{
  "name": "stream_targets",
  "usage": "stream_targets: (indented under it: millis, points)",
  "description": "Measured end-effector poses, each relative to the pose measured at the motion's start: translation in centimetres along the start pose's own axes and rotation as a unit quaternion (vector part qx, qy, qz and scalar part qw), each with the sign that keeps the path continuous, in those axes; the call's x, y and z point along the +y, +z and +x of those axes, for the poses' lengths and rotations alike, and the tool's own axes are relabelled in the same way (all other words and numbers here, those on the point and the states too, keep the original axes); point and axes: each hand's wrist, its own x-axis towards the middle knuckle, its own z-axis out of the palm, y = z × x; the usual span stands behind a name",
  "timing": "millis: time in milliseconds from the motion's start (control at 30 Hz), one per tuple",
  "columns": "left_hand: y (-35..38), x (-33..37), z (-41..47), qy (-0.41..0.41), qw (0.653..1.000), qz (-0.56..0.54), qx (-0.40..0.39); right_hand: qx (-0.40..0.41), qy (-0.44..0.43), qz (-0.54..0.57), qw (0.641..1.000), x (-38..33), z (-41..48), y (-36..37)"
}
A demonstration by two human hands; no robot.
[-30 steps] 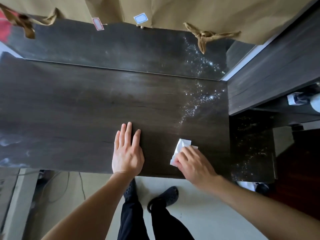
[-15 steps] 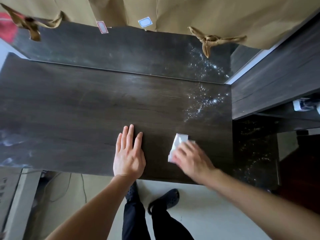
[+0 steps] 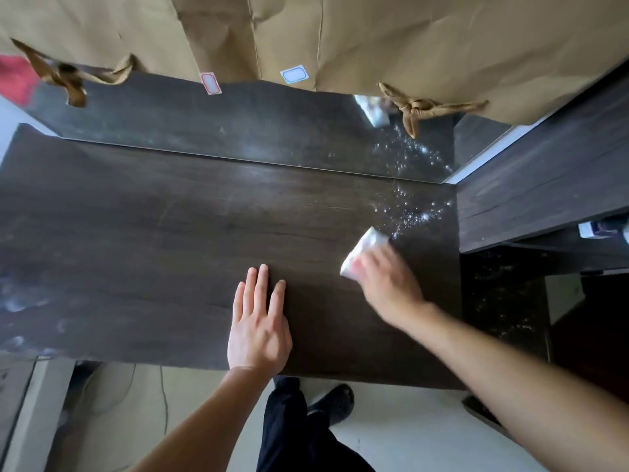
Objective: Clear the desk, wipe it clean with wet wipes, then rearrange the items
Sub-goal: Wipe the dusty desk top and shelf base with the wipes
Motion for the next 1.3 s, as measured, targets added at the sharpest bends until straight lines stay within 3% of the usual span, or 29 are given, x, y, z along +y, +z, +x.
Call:
stream_targets:
  millis: [100,167,267,333,367,433,500,567,700,800,967,1067,1200,1300]
  points:
    - [0.0,0.0,0.0,0.001,1.0,0.001,-0.006,0.04,0.245,-0.014,0.969,4.6,5.4,-0.4]
    - [0.0,-0.1,0.1,0.005,1.0,0.002,-0.012,0.049,0.289,-0.017,0.956,3.1,4.9,-0.5]
    - [0.0,-0.2,0.4,0.017,1.0,0.001,-0.016,0.01,0.145,0.002,0.989,-1.7,-0.7,-0.2]
    - [-0.1,-0.2,0.8,0.031,0.999,-0.004,-0.024,-0.027,0.077,0.037,0.996,-0.8,-3.2,-0.6]
    - [-0.1,-0.3,1.1,0.038,0.999,-0.004,-0.026,-0.006,0.087,0.025,0.996,1.1,-3.2,-0.7]
    - [-0.2,-0.4,1.6,0.054,0.998,-0.001,-0.026,0.037,0.193,-0.011,0.981,5.0,-1.1,-1.5]
    - [-0.4,-0.5,2.4,0.072,0.997,0.001,-0.031,0.036,0.302,-0.039,0.952,7.9,2.1,-2.2]
    - [-0.4,-0.5,3.3,0.087,0.996,0.003,-0.033,0.024,0.348,-0.033,0.937,7.5,3.8,-2.4]
    - [-0.6,-0.4,4.6,0.097,0.994,-0.001,-0.039,0.019,0.297,-0.023,0.954,3.0,0.1,-1.8]
    - [-0.6,-0.4,5.0,0.102,0.994,0.0,-0.044,0.035,0.25,-0.061,0.966,4.2,-0.5,-1.6]
    - [-0.5,-0.4,5.1,0.104,0.994,-0.005,-0.043,0.031,0.293,-0.084,0.952,9.6,6.1,-1.7]
    - [-0.4,-0.5,5.1,0.108,0.993,-0.001,-0.043,0.031,0.309,-0.05,0.949,8.1,5.6,-1.8]
    - [-0.6,-0.5,5.2,0.11,0.992,-0.005,-0.055,0.007,0.223,-0.05,0.973,4.7,0.1,-2.4]
    - [-0.6,-0.4,5.2,0.11,0.992,0.002,-0.055,-0.004,0.203,-0.057,0.978,7.1,1.1,-3.1]
